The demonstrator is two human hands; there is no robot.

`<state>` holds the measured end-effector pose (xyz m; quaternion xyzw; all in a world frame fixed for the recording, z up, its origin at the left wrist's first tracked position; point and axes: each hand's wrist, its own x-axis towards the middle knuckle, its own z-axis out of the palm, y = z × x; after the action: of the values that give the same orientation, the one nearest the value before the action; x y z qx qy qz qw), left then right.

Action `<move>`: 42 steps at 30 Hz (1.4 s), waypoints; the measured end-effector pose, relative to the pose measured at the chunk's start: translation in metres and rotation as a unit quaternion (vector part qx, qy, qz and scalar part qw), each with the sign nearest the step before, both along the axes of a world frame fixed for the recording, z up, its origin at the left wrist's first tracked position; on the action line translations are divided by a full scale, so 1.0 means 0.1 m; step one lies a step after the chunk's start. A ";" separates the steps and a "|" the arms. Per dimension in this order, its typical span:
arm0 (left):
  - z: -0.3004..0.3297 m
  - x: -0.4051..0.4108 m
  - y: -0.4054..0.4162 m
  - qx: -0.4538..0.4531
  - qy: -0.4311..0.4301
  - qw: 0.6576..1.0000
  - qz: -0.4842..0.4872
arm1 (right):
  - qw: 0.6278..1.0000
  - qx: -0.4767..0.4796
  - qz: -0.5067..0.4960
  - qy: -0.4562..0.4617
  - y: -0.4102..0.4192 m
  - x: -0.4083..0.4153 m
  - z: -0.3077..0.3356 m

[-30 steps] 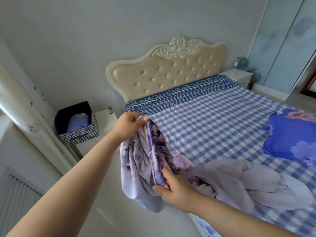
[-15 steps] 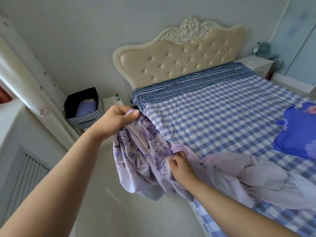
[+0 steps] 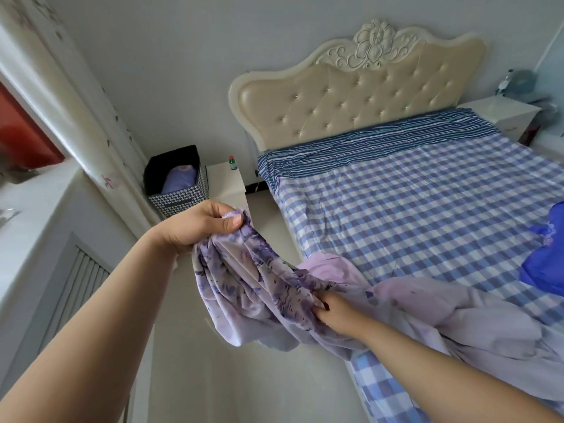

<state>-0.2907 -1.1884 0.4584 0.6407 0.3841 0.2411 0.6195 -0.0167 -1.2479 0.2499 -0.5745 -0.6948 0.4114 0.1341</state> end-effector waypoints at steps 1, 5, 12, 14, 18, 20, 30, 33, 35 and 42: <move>0.01 -0.02 -0.02 -0.007 0.000 1.000 -0.010 | 1.000 -0.003 -0.011 -0.005 0.02 0.00 -0.01; 0.08 -0.10 -0.12 -0.033 0.008 0.998 -0.053 | 0.997 -0.018 -0.074 -0.033 0.16 0.07 -0.07; 0.14 -0.20 -0.24 -0.060 0.018 0.994 -0.094 | 0.957 0.192 -0.160 -0.144 0.30 0.01 -0.02; 0.15 -0.23 -0.27 -0.069 0.010 0.993 -0.098 | 0.948 0.234 -0.144 -0.163 0.29 0.00 -0.04; 0.14 -0.31 -0.31 -0.058 0.017 0.994 -0.093 | 0.966 0.182 -0.019 -0.184 0.24 -0.01 -0.13; 0.13 -0.35 -0.33 -0.059 0.014 0.994 -0.091 | 0.963 0.201 -0.033 -0.175 0.16 -0.04 -0.12; 0.05 -0.39 -0.32 -0.059 0.024 0.994 -0.089 | 0.993 0.106 -0.023 -0.053 0.03 0.08 -0.11; 0.03 -0.40 -0.32 -0.050 0.036 0.994 -0.087 | 0.988 0.091 -0.125 -0.009 0.07 0.16 -0.12; 0.03 -0.42 -0.31 -0.042 0.043 0.994 -0.090 | 0.982 0.076 -0.171 0.028 0.08 0.23 -0.10; 0.10 -0.37 -0.40 -0.025 0.044 0.991 -0.125 | 0.989 0.010 -0.137 0.059 0.23 0.21 0.12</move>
<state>-0.3279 -1.2286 0.4687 0.6778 0.3342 0.1233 0.6432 0.0045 -1.2244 0.2624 -0.6380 -0.6044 0.4148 0.2359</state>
